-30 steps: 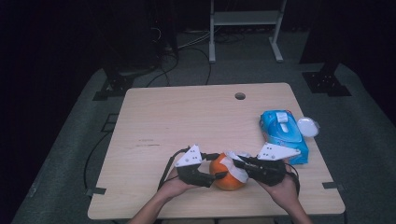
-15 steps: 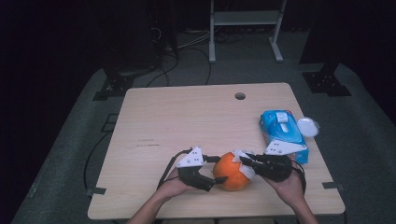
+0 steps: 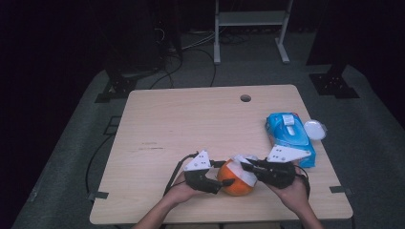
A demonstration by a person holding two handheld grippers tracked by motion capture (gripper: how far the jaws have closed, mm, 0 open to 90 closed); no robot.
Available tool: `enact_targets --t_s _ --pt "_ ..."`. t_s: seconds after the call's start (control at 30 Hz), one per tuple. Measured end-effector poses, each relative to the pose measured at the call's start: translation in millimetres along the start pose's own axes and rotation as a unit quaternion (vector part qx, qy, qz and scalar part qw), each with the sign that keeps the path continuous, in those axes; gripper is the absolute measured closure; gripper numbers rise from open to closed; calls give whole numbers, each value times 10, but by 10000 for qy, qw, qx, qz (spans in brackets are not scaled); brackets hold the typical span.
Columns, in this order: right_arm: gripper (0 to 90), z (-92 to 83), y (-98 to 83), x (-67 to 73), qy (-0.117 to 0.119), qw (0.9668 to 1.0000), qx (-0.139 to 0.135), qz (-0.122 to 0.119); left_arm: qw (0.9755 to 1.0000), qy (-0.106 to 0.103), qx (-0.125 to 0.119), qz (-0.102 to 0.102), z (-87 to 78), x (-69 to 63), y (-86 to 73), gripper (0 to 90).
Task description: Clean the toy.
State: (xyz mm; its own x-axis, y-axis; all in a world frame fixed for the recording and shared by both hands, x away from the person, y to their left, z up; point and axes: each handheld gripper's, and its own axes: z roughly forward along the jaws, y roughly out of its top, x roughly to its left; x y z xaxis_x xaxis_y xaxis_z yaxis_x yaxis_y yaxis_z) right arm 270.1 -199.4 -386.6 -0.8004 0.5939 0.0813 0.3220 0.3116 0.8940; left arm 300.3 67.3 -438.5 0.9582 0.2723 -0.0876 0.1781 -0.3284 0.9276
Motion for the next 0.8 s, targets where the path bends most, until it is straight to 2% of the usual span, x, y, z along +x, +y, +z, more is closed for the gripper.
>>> enact_targets --t_s 0.07,0.17,0.2,0.27,0.4,0.5,0.53,0.6,0.67,0.7,0.73,0.77,0.8 --pt "808 -38 -27 -71 -220 9997 26 91 10000 -18 0 -24 -12 11 -5 342" --pt "812 -64 -55 -104 -129 9996 4 234 9999 -47 -25 -116 -23 29 7 360" --pt "812 -58 -47 -82 -59 9998 -11 203 9998 -64 -17 -171 -34 34 24 368" --pt "812 -32 -16 -8 34 9999 -22 111 9999 -75 35 -127 -67 39 60 379" --pt "814 -11 48 97 262 9995 -139 72 9999 1 -53 -121 -153 63 102 388" --pt "813 47 68 156 171 9998 -56 -104 9999 48 -35 -161 -157 88 76 387" --pt "813 65 61 150 162 9998 -40 -82 9998 85 -24 -166 -147 84 70 376" --pt "812 90 43 128 168 9999 -10 -16 9997 220 -44 -119 -118 64 89 265" --pt "812 93 42 133 200 9998 -19 27 9996 192 -96 -161 -89 50 101 199" --pt "811 96 45 149 194 9998 -9 -5 9998 193 -64 -78 -83 43 96 209" --pt "811 96 45 149 194 9998 -9 -5 9998 193 -64 -78 -83 43 96 257" --pt "811 98 47 161 150 9999 7 -63 9998 209 -78 0 -89 37 82 257" --pt "812 86 46 142 135 9999 4 -56 9997 214 -80 -47 -103 49 72 312"
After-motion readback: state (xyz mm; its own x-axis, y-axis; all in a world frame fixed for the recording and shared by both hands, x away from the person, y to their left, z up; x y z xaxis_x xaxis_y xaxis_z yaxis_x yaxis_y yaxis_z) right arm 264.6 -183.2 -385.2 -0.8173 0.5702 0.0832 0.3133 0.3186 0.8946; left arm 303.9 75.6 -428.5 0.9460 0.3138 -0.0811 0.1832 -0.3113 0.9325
